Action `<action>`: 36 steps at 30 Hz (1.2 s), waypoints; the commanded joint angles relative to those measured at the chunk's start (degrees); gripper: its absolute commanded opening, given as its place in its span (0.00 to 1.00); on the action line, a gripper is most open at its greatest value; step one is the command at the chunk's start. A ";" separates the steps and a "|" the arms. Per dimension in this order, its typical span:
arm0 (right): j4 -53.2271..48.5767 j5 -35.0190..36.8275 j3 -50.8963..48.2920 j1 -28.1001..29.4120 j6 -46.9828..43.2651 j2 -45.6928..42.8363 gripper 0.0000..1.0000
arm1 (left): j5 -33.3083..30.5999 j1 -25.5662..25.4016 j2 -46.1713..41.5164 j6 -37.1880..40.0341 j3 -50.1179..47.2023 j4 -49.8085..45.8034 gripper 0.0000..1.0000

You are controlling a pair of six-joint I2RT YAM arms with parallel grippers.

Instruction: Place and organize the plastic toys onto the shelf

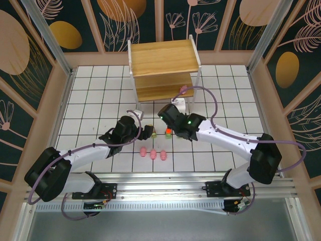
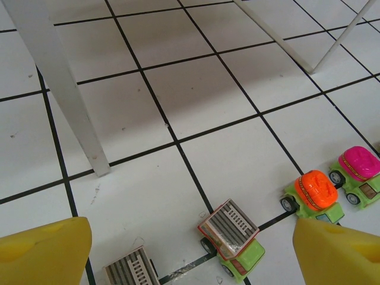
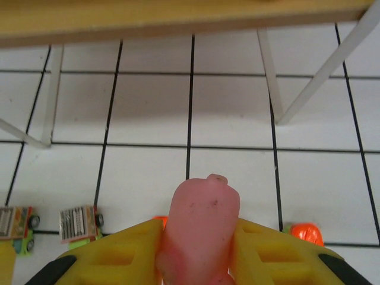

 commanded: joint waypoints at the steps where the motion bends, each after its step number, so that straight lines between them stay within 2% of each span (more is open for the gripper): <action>1: 0.38 1.68 3.75 -1.72 -5.64 0.81 0.31 | -0.06 0.43 -0.06 0.82 -0.56 2.35 0.88; 17: 6.24 -2.52 15.27 -9.69 -15.88 9.25 0.31 | 3.98 0.40 0.18 1.84 -0.95 4.55 0.88; 36: 8.39 -5.88 20.91 -12.86 -17.35 17.32 0.31 | 9.08 0.40 1.94 2.41 -0.38 5.63 0.89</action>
